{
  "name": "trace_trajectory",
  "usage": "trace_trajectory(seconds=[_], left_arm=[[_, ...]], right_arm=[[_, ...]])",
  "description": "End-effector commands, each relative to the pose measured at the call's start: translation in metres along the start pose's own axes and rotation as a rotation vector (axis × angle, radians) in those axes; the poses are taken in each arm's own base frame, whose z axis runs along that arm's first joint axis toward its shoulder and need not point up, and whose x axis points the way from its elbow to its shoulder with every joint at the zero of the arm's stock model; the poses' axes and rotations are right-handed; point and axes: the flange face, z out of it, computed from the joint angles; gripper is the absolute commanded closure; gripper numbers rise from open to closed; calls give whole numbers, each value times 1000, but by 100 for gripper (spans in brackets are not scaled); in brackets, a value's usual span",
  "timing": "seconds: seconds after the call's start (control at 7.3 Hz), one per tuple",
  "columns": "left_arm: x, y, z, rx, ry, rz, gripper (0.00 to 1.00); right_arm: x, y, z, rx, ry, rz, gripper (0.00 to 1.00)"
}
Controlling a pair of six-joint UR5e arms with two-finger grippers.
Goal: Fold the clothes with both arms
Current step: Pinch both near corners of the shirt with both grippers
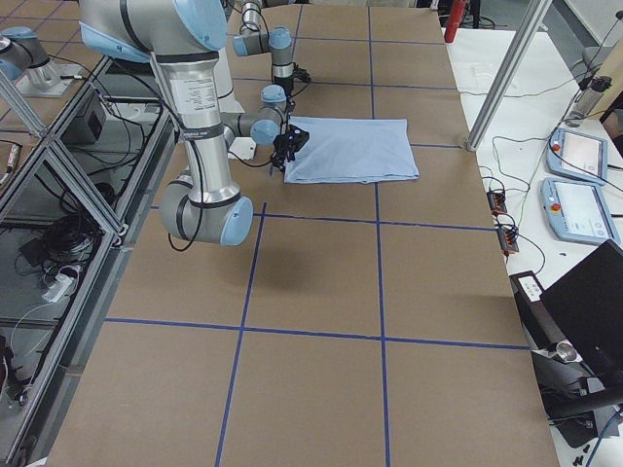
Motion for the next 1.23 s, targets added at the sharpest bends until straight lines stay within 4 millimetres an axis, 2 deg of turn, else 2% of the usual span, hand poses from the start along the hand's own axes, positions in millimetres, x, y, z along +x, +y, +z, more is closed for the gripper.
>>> trace_trajectory(seconds=[0.0,0.41,0.55,0.69,0.82,1.1], left_arm=[[1,1,-1,-3,2,0,100],[4,2,-2,-3,7,2,100],[3,1,-10,-7,17,2,100],[2,3,-30,-11,28,4,100],[-2,9,-50,-12,14,7,100],[-15,43,-93,-41,-43,35,100]], right_arm=[[-3,-2,-3,-1,-7,3,100],[-13,-2,-12,-6,-30,6,100],[-16,-3,-16,-9,-39,8,100],[-16,-1,-20,-25,-41,3,100],[-14,5,-42,-56,-75,-7,100],[-2,29,-105,-170,-159,-42,100]])
